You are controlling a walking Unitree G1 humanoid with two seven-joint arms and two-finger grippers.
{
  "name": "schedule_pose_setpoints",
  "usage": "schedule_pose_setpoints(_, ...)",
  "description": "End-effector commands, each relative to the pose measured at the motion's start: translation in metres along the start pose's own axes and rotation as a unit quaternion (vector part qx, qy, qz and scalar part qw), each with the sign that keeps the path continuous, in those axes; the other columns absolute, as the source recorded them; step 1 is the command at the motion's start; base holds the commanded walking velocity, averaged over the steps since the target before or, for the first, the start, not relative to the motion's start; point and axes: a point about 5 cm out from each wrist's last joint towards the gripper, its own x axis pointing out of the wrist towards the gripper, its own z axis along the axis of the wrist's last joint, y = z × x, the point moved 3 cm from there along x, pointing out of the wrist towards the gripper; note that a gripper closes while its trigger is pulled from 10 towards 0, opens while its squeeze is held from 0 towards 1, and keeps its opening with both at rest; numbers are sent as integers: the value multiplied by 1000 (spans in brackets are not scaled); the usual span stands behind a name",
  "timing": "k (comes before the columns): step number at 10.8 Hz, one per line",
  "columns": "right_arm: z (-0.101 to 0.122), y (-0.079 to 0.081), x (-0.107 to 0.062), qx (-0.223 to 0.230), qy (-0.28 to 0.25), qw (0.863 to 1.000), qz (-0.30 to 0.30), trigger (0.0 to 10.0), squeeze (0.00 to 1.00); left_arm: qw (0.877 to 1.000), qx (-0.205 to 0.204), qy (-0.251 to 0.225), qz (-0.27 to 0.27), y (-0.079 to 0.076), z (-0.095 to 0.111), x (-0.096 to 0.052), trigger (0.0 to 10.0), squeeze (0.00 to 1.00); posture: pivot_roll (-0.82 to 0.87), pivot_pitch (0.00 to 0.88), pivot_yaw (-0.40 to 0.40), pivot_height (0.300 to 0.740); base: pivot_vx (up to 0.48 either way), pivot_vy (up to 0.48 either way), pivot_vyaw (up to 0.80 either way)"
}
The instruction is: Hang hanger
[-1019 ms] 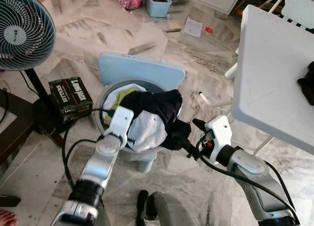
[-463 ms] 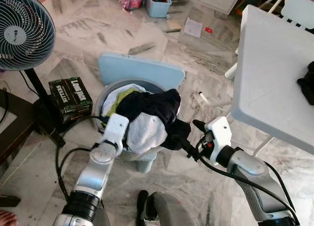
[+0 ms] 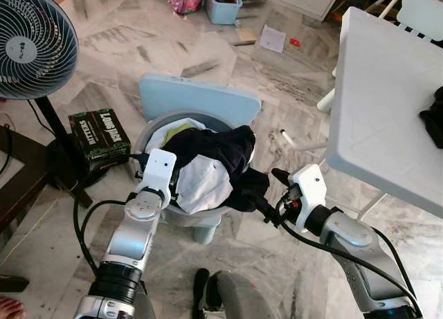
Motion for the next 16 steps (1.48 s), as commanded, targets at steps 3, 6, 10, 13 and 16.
schedule_pose_setpoints(3, -3, -4, -2, -8, 7, 1000, -9, 10000, 0, 999, -53, 14, -3, -5, -3, 10, 10000, 0, -119, 178, -219, 740, 0, 0, 0)
schedule_pose_setpoints(6, -2, -5, -3, -11, 6, 1000, -13, 10000, 0, 993, -119, 15, -1, -4, -4, 16, 10000, 1000, -121, 180, -220, 740, 0, 0, 0)
schedule_pose_setpoints(10, -1, -7, -3, -15, 3, 1000, -20, 10000, 0, 984, -174, 14, 20, -5, -4, 17, 10000, 0, -124, 185, -223, 740, 0, 0, 0)
schedule_pose_setpoints(13, -1, -7, -3, -16, 3, 1000, -23, 10000, 0, 979, -201, 27, 22, -4, -8, 20, 10000, 0, -126, 187, -222, 740, 0, 0, 0)
schedule_pose_setpoints(16, -1, -7, -3, -18, 2, 999, -28, 10000, 0, 979, -202, 25, 11, -6, -5, 28, 10000, 0, -130, 188, -222, 740, 0, 0, 0)
